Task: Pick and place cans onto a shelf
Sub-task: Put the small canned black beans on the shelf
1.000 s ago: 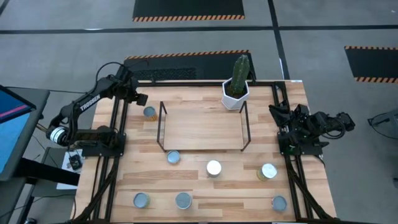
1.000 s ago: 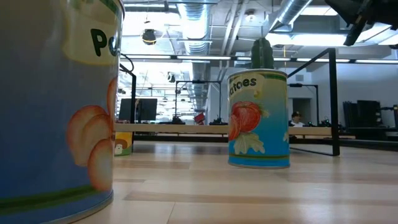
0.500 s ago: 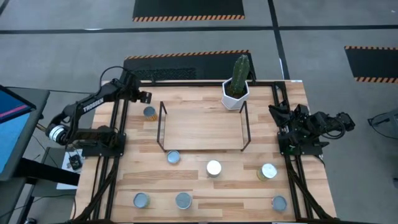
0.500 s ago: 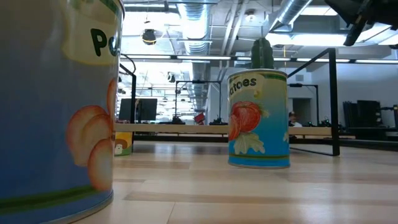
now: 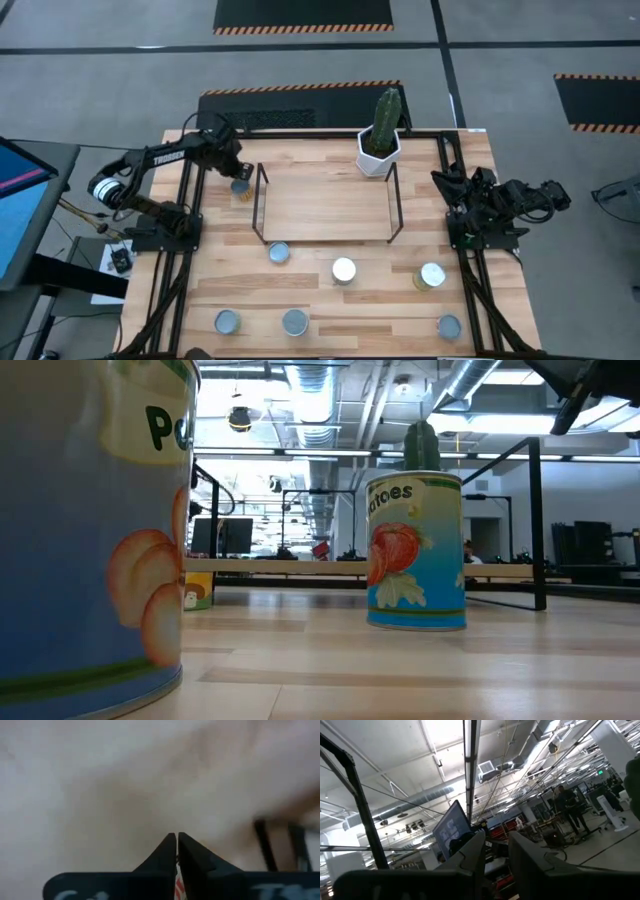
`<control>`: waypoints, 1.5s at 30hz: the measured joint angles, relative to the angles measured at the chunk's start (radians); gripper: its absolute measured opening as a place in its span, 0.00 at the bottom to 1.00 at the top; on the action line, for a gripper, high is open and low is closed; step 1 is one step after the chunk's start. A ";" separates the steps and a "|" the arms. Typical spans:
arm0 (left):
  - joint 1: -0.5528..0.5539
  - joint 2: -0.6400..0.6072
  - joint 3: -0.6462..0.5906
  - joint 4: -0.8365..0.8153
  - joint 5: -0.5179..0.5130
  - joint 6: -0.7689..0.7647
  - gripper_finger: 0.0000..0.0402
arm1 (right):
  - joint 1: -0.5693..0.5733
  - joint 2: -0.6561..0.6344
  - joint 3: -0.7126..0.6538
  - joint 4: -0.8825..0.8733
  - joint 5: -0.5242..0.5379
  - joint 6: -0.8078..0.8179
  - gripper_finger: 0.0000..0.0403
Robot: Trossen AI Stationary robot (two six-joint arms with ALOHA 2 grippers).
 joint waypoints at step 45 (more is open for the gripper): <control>-0.707 -0.835 0.037 -0.555 -0.137 -0.192 0.00 | 0.000 0.000 0.000 -0.084 0.007 -0.001 0.28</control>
